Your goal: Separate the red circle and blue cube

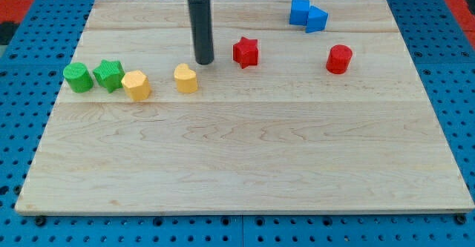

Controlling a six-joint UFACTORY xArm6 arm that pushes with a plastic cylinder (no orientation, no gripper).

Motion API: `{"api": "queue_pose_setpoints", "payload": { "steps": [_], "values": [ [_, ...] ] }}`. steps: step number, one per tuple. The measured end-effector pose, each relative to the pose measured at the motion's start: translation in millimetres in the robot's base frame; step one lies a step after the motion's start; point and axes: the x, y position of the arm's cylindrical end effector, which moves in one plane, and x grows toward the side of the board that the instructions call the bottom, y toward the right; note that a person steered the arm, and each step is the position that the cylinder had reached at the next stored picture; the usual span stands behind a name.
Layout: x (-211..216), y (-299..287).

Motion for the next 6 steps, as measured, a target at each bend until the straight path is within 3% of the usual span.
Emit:
{"api": "queue_pose_setpoints", "payload": {
  "steps": [1,2,3,4,5,6],
  "values": [
    [-5.6,69.7],
    [9.1,203.3],
    [15.3,113.0],
    [-34.6,84.9],
    [-125.2,68.2],
    [-140.2,159.2]
  ]
}}
